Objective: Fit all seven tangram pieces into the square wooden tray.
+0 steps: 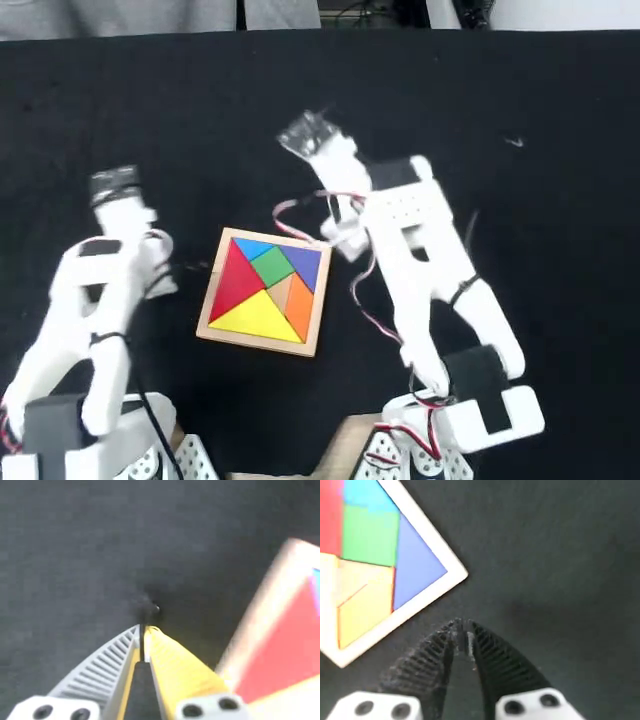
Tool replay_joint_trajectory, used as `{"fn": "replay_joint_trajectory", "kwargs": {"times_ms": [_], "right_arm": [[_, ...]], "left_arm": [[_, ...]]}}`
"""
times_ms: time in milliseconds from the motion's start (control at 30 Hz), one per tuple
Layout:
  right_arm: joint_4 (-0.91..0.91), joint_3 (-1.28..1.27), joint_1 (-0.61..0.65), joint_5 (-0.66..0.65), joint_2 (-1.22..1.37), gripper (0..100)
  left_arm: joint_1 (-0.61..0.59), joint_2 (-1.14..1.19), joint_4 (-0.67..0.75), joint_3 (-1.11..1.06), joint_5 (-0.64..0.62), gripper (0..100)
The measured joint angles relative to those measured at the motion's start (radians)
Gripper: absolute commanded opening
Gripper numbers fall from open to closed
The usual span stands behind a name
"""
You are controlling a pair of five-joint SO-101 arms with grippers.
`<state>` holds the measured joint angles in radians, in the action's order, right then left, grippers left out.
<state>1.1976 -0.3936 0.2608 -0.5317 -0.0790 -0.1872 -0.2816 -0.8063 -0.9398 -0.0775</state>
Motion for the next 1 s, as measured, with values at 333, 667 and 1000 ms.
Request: {"fn": "replay_joint_trajectory", "kwargs": {"times_ms": [333, 667, 1000], "right_arm": [[-0.149, -0.141, 0.106, 0.101, 0.166, 1.1], [-0.147, 0.124, 0.120, 0.104, 0.390, 1.1], [-0.052, 0.308, 0.118, 0.106, 0.480, 1.1]], "left_arm": [[0.104, 0.307, -0.133, 0.245, -0.034, 3], [0.152, 0.407, -0.153, 0.370, -0.034, 3], [0.152, 0.407, -0.153, 0.370, -0.046, 3]]}}
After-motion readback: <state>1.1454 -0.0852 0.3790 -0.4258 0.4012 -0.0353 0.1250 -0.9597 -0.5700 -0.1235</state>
